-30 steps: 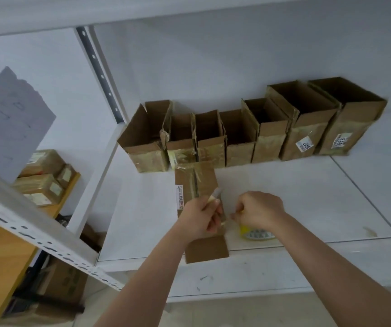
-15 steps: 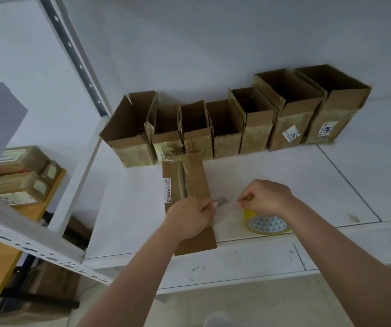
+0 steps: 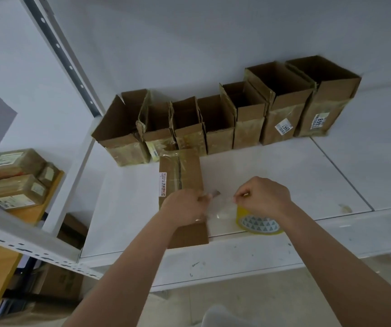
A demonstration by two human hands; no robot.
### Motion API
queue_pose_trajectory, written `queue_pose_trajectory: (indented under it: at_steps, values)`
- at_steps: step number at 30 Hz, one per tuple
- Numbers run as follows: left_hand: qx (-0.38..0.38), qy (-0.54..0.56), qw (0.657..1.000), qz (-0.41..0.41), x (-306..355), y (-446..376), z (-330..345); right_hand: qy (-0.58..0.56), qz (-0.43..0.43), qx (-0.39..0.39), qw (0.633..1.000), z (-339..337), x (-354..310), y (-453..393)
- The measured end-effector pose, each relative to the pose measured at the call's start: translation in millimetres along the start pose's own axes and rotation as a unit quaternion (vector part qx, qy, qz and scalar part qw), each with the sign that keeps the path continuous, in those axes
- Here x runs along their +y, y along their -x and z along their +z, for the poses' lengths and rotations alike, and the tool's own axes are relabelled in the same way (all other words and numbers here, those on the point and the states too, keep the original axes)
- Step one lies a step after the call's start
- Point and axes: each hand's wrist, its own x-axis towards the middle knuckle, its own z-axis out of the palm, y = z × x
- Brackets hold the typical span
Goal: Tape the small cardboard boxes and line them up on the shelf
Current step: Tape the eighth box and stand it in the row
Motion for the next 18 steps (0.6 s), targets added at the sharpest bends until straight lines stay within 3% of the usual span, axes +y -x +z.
queue_pose_trajectory:
  at_steps: [2, 7, 18]
  values:
    - [0.046, 0.112, 0.992, -0.034, -8.3, 0.0, 3.9, -0.007, 0.004, 0.0, 1.0, 4.6, 0.1, 1.0]
    - [0.178, -0.014, 0.978, -0.11, 5.6, -3.4, 25.5, -0.025, 0.033, 0.022, 0.999, 5.9, 9.5, 4.3]
    - [0.197, -0.049, 0.967, -0.154, 15.9, -0.8, 21.3, -0.015, 0.055, 0.067, 0.996, 4.7, 18.2, 6.5]
